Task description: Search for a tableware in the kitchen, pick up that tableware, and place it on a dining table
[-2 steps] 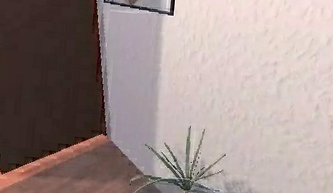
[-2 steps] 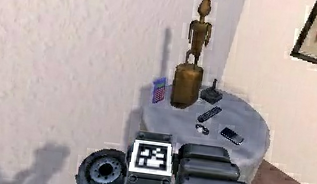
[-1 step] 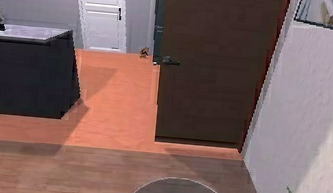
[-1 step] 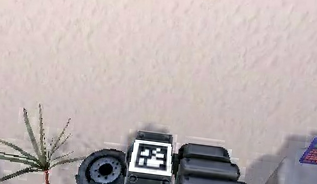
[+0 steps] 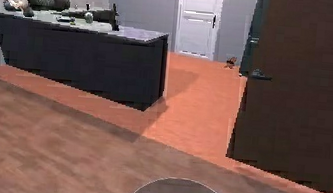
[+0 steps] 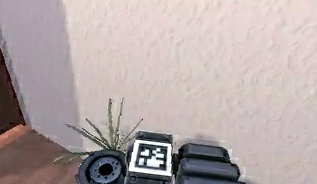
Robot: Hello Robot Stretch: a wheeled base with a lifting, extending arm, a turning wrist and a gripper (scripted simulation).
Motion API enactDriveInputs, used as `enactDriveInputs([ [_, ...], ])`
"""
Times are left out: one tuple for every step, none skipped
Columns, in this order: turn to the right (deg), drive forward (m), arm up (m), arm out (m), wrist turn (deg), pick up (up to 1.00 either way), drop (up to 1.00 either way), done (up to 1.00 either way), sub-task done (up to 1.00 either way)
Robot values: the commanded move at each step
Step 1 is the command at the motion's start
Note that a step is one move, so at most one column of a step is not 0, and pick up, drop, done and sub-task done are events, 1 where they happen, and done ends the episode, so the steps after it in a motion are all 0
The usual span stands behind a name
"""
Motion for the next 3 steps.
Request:
enactDriveInputs([
  [45.0,0.00,0.00,0.00,0.0,0.00,0.00,0.00,0.00],
  [45.0,0.00,0.00,0.00,0.0,0.00,0.00,0.00,0.00],
  [15.0,0.00,0.00,0.00,0.0,0.00,0.00,0.00,0.00],
])
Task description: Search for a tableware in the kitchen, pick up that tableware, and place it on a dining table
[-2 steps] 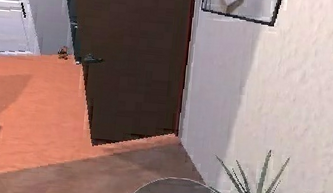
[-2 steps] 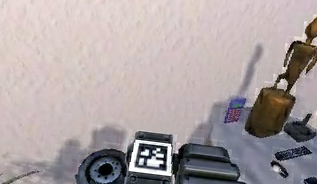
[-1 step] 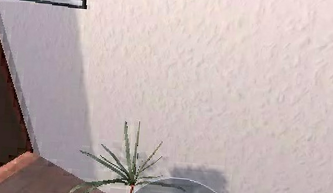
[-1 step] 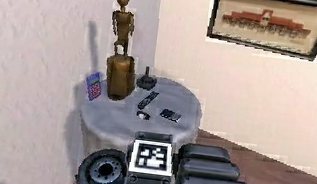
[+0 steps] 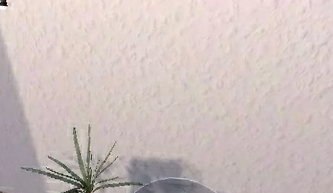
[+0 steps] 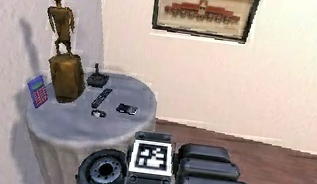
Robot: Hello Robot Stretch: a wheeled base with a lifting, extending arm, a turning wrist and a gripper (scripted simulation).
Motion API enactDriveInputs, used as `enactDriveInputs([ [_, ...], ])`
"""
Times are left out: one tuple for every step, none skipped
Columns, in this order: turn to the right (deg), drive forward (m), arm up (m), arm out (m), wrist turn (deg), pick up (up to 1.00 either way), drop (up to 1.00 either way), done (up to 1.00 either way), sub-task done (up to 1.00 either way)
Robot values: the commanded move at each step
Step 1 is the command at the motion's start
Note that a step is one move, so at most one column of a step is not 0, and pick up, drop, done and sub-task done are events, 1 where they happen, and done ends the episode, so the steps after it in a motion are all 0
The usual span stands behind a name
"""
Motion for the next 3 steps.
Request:
enactDriveInputs([
  [0.0,0.00,0.00,0.48,0.0,0.00,0.00,0.00,0.00],
  [0.0,0.00,0.00,0.00,39.0,0.00,0.00,0.00,0.00],
  [0.0,0.00,-0.30,0.00,0.0,0.00,0.00,0.00,0.00],
])
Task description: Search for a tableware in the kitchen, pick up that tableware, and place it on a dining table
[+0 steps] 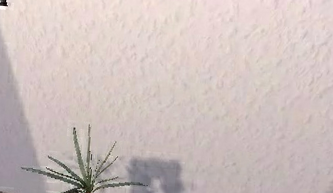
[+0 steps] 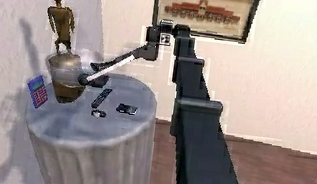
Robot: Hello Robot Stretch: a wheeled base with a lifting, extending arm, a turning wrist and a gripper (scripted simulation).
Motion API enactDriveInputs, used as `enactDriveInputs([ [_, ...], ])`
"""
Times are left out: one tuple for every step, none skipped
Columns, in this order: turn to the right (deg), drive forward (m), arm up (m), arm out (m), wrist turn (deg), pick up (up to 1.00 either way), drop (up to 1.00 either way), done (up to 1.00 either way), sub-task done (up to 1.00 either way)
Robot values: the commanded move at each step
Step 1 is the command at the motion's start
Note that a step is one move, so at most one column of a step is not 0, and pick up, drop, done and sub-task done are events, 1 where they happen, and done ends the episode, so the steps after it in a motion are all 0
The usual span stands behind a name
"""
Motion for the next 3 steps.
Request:
enactDriveInputs([
  [0.0,0.00,0.00,0.00,0.0,0.00,1.00,0.00,0.00],
  [0.0,0.00,0.00,-0.10,0.0,0.00,0.00,0.00,0.00],
  [0.0,0.00,0.00,0.00,0.0,0.00,0.00,1.00,0.00],
])
